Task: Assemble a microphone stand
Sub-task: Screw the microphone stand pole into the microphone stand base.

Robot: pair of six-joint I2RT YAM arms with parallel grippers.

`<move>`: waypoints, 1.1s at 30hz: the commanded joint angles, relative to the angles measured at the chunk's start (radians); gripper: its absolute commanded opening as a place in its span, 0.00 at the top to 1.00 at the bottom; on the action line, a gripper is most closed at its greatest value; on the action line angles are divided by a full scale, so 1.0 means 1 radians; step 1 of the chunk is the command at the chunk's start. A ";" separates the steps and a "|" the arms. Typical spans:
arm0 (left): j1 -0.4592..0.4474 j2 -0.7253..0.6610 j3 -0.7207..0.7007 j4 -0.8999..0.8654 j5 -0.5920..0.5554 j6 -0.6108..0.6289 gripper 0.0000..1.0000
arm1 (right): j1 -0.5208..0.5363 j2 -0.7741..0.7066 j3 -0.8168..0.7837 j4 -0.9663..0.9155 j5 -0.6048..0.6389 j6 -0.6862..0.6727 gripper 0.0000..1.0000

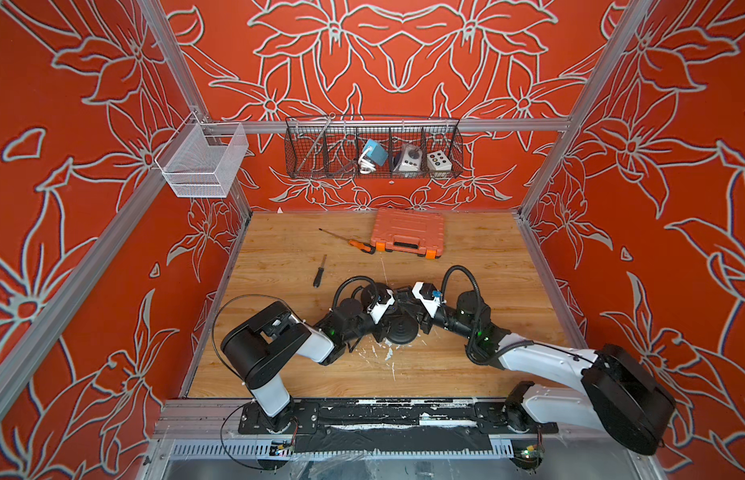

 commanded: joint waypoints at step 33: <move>0.007 0.098 0.029 0.128 -0.107 0.067 0.99 | -0.197 -0.079 0.010 -0.269 -0.303 -0.096 0.27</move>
